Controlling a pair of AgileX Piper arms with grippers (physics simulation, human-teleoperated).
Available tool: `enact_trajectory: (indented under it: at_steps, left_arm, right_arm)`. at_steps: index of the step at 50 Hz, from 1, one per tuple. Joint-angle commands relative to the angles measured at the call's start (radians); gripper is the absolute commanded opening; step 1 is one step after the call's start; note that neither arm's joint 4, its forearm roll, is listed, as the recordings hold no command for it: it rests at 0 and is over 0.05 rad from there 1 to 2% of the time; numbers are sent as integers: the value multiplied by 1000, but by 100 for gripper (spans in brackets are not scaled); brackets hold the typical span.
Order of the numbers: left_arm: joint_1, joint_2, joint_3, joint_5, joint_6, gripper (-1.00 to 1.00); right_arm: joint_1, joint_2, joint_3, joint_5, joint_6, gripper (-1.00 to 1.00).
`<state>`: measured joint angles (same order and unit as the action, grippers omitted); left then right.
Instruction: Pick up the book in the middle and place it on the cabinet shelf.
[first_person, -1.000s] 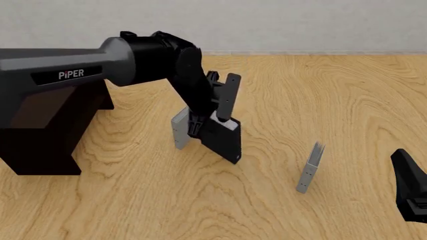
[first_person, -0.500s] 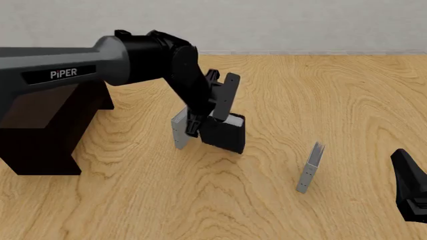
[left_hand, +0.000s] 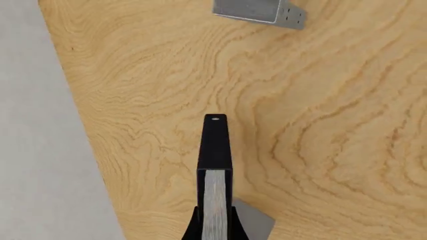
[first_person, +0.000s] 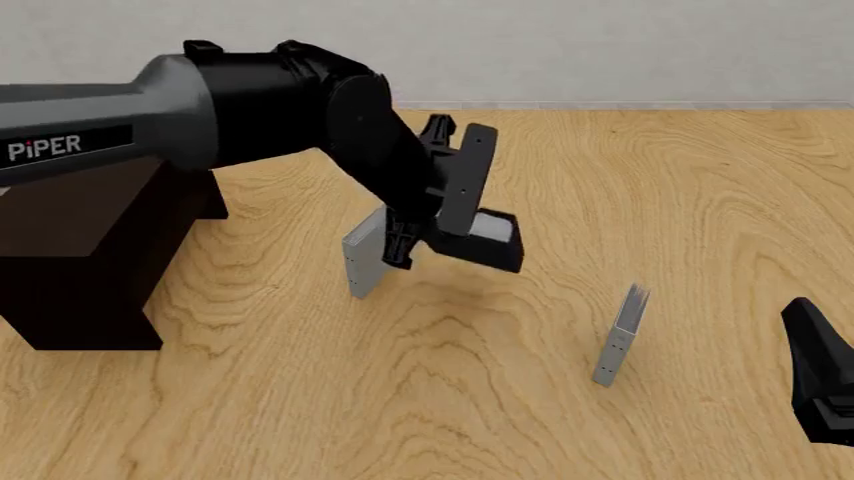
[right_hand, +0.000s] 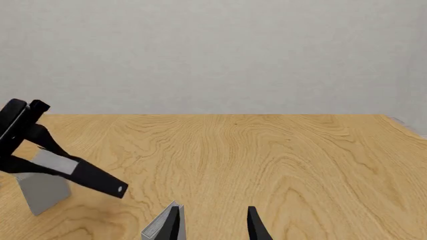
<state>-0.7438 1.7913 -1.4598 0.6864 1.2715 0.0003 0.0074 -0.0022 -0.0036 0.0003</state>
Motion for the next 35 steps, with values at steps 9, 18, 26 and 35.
enact_trajectory:
  at_steps: [9,18,26,35]
  left_arm:
    - [8,-156,162,-214,66,-100]
    - [16,-233,276,-301,93,-100]
    - [22,-255,271,-339,106,-100]
    - [36,-274,244,-362,147,-100]
  right_arm:
    - [0,0,0,0,0,100]
    - [0,0,0,0,0,100]
    - [0,0,0,0,0,100]
    - [0,0,0,0,0,100]
